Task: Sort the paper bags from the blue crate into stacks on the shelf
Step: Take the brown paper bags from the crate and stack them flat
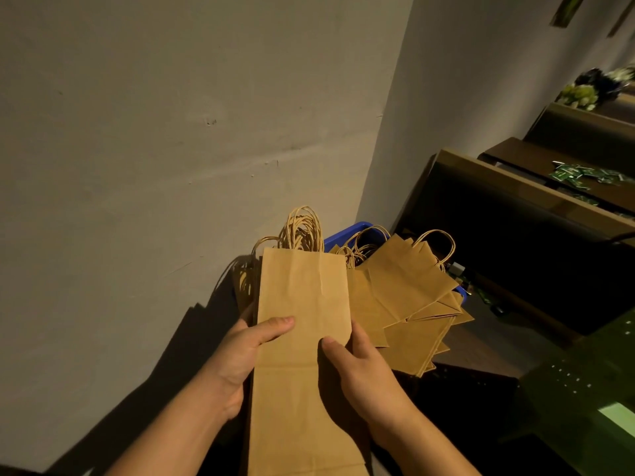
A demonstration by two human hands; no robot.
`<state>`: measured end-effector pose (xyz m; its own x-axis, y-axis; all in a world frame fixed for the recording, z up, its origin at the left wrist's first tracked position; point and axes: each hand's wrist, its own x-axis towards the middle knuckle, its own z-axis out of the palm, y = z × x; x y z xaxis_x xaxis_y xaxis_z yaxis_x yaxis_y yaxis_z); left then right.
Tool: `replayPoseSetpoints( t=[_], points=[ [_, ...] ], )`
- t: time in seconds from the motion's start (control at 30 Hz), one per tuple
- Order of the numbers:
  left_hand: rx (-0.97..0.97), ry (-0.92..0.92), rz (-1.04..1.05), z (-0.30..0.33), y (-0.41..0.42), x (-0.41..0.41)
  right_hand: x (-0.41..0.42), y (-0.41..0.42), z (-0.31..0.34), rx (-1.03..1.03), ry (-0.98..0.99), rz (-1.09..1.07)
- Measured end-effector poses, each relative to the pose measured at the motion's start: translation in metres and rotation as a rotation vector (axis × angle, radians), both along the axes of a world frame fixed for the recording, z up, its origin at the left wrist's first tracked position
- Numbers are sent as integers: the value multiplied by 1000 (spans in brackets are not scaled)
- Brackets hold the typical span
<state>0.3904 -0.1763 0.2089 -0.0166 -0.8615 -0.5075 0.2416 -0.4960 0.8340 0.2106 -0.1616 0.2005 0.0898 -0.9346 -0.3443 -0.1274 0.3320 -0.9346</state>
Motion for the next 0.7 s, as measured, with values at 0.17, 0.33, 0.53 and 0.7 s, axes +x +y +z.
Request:
replayPoseSetpoints(
  t=[0.17, 0.33, 0.53, 0.7],
  points=[
    [-14, -29, -22, -3, -2, 3, 2, -2, -1, -25, 40, 12],
    [-38, -53, -15, -12, -4, 9, 4, -7, 2, -30, 50, 37],
    [-51, -40, -14, -18, -8, 22, -2, -20, 0, 27, 106, 50],
    [-47, -30, -17, -22, -12, 31, -15, -43, 9, 67, 108, -32]
  ],
)
